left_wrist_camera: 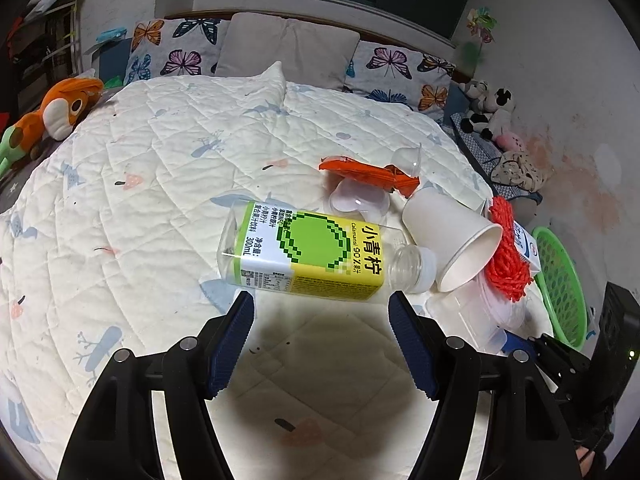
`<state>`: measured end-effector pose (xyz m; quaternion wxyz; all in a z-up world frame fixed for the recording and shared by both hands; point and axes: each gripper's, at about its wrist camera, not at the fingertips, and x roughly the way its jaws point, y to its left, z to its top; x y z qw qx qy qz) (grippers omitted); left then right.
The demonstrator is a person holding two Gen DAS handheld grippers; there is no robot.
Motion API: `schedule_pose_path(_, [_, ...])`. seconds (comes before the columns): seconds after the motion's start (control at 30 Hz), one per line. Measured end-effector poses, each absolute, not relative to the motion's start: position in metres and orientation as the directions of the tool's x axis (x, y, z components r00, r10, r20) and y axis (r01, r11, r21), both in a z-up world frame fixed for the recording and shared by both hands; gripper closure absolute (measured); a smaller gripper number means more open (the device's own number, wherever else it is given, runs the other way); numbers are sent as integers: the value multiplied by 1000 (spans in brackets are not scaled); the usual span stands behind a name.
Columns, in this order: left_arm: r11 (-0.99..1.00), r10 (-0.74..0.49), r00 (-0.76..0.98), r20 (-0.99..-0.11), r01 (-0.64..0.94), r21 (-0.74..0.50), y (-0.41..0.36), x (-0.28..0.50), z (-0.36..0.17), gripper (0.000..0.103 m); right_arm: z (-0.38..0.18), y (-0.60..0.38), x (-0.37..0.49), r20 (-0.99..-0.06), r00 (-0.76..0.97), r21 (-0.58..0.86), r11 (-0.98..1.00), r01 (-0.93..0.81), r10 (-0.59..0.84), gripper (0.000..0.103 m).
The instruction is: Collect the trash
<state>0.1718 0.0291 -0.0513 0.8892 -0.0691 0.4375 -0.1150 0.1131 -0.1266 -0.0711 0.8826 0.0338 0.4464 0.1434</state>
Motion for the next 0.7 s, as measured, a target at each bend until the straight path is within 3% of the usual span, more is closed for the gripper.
schedule_pose_path(0.1, [966, -259, 593, -763, 161, -203, 28, 174, -51, 36, -71, -124, 114, -777, 562, 184, 956, -227, 283, 53])
schedule_pose_path(0.27, [968, -231, 603, -763, 221, -118, 29, 184, -46, 35, -66, -125, 109, -775, 564, 175, 954, -241, 285, 54])
schedule_pose_path(0.57, [916, -271, 587, -763, 400, -17, 19, 203, -46, 12, -50, -127, 102, -760, 568, 195, 944, -265, 316, 54])
schedule_pose_path(0.7, [890, -259, 580, -772, 453, 41, 15, 211, -52, 10, -40, -130, 98, -751, 571, 202, 939, -277, 330, 54])
